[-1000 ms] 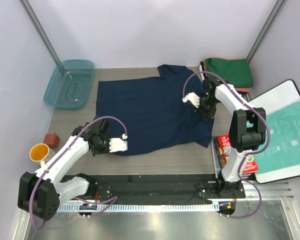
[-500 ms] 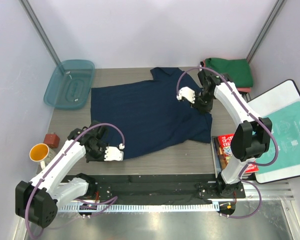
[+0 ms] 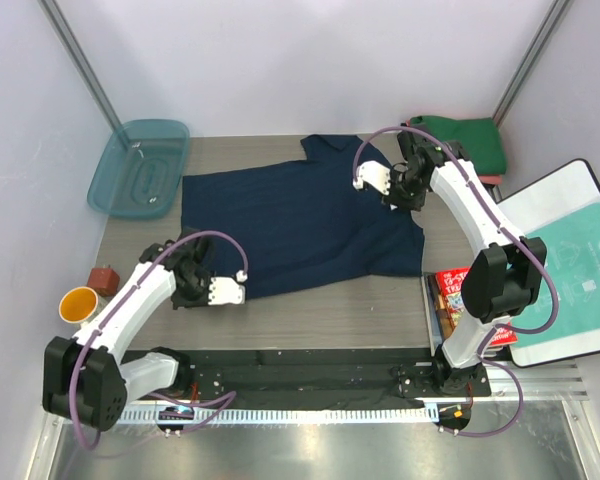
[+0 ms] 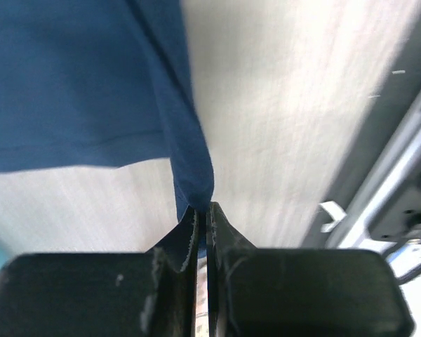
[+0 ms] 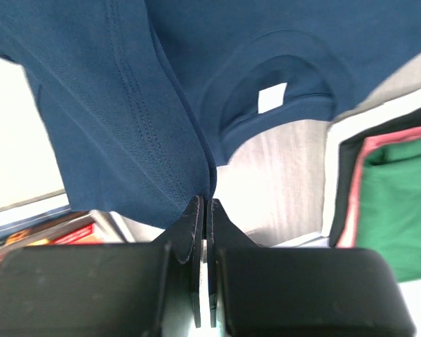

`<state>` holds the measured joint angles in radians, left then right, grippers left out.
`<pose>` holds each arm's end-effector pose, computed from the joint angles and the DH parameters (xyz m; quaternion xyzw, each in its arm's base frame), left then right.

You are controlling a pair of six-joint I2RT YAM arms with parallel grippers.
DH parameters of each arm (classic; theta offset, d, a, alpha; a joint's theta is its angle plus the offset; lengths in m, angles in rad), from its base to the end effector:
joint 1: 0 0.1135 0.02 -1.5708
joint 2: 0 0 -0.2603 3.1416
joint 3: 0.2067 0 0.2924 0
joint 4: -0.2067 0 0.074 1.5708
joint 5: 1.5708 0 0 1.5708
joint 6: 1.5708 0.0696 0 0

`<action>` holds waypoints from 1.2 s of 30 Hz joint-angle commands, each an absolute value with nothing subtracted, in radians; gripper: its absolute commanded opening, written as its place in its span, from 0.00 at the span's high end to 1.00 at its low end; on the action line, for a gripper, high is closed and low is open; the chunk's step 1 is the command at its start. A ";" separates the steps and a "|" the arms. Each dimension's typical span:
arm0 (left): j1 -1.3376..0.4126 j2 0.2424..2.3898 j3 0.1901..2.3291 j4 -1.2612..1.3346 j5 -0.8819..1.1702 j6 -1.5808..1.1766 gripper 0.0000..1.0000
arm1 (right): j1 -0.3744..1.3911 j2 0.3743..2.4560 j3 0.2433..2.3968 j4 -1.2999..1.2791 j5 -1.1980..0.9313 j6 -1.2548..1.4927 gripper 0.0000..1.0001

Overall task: Fold and stack the t-shirts
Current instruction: Fold the tshirt

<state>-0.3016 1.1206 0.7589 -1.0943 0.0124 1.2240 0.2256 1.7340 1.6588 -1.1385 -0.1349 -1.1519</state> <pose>0.2022 -0.0638 0.1601 0.6901 0.7214 0.0200 0.0541 0.3899 0.0991 0.2747 -0.6333 0.7504 -0.0198 0.1882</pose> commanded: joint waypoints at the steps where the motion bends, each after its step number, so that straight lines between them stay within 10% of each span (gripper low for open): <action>1: -0.244 1.176 0.854 -1.040 -0.014 1.269 1.00 | 0.236 1.706 1.707 -1.065 -0.110 -1.166 0.99; 36: -0.147 1.393 0.980 -0.890 -0.055 1.368 1.00 | 0.262 1.776 1.687 -0.790 -0.071 -1.178 0.99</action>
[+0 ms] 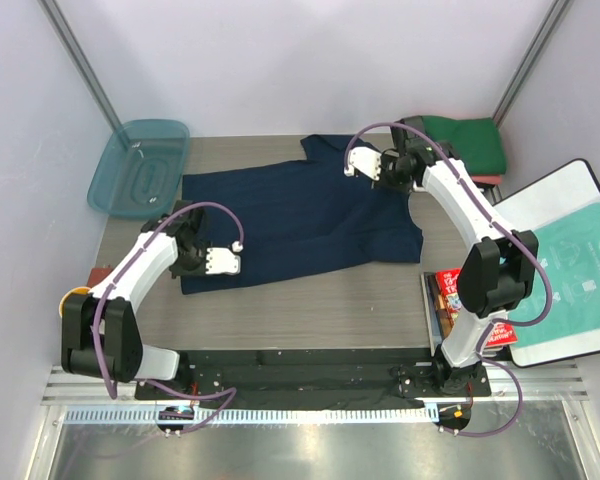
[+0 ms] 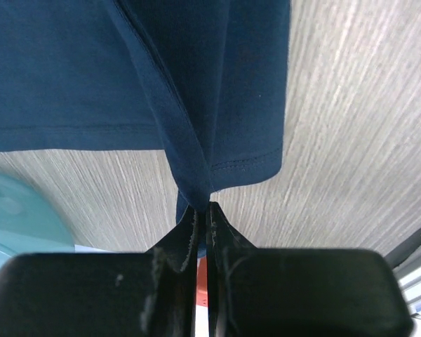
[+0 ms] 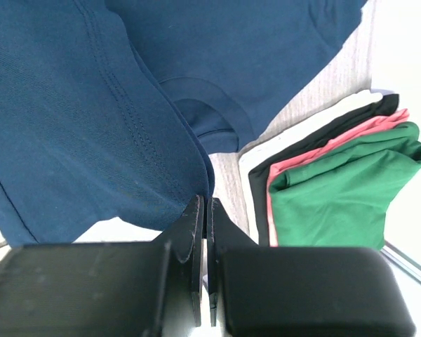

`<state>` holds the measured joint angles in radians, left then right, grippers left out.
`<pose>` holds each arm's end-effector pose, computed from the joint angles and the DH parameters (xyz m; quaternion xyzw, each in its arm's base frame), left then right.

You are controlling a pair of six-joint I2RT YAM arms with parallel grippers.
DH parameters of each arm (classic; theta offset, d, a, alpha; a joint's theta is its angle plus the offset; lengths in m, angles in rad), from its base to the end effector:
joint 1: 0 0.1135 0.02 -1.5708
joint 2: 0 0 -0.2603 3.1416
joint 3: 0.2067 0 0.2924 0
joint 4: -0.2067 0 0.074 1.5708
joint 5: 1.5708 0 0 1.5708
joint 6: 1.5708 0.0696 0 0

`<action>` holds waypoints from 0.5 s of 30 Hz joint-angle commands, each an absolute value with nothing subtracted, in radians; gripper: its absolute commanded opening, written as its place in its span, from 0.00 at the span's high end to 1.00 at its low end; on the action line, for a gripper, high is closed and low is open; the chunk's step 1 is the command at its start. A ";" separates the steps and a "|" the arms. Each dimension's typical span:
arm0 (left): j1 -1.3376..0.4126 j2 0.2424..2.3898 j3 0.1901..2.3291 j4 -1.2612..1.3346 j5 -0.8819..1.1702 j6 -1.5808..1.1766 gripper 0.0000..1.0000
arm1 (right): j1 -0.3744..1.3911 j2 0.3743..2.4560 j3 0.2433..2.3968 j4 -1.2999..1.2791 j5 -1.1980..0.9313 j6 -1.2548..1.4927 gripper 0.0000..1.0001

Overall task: Fold and stack the t-shirts
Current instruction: Fold the tshirt

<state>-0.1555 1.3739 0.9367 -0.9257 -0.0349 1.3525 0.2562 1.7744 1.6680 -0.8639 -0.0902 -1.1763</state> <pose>0.2803 -0.0415 0.1615 0.6794 0.7261 0.0728 0.0759 0.4284 0.1187 0.2795 -0.6366 0.7110 -0.0926 0.2839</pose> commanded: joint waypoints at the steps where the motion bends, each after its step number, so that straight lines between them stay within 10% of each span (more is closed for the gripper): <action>1: -0.146 1.399 0.982 -0.882 -0.055 1.368 1.00 | 0.264 1.778 1.686 -0.782 -0.071 -1.175 0.99; 15: -0.137 1.474 1.002 -0.847 -0.064 1.370 1.00 | 0.273 1.793 1.631 -0.660 -0.057 -1.146 0.99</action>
